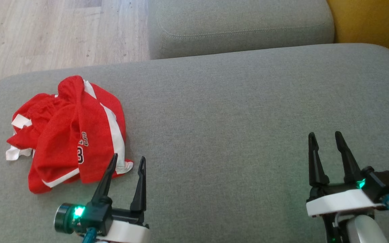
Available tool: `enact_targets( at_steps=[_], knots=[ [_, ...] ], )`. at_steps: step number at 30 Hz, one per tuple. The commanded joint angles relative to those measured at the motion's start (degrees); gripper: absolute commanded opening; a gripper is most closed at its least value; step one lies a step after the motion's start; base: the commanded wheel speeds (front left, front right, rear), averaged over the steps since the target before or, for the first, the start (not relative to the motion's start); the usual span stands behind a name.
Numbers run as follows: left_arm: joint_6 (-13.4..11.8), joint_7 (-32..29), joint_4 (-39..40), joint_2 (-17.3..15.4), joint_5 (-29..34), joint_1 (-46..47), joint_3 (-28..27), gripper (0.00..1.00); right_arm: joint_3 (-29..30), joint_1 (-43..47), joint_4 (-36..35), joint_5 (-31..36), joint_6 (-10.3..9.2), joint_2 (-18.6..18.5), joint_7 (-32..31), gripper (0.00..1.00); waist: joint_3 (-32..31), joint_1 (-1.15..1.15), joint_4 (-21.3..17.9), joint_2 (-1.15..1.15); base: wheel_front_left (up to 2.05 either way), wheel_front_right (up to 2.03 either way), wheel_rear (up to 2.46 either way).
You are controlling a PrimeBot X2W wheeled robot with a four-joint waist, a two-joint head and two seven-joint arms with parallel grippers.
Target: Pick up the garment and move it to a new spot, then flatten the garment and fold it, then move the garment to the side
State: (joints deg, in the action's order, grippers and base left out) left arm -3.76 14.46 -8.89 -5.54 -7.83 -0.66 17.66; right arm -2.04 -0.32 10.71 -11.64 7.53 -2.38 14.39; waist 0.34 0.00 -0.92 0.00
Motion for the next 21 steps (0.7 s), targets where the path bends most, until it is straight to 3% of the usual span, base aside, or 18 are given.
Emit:
enact_targets(
  at_steps=[1, 21],
  knots=[
    [0.3, 0.5, 1.3, 0.5, 0.6, 1.5, -2.4, 1.0, -1.7, -1.2, -1.4, -0.3, -0.04, -0.5, 0.6, 1.0, 0.0, 0.0, 0.0, 0.0, 0.0, 0.0, 0.0],
    [2.8, 0.5, 0.8, 2.3, 1.6, 0.8, -5.9, 1.0, -2.8, -1.3, -0.5, -0.4, -0.04, -0.5, 0.6, 1.0, -0.5, 0.0, 0.3, 0.0, 0.0, 0.0, 0.0]
  ],
)
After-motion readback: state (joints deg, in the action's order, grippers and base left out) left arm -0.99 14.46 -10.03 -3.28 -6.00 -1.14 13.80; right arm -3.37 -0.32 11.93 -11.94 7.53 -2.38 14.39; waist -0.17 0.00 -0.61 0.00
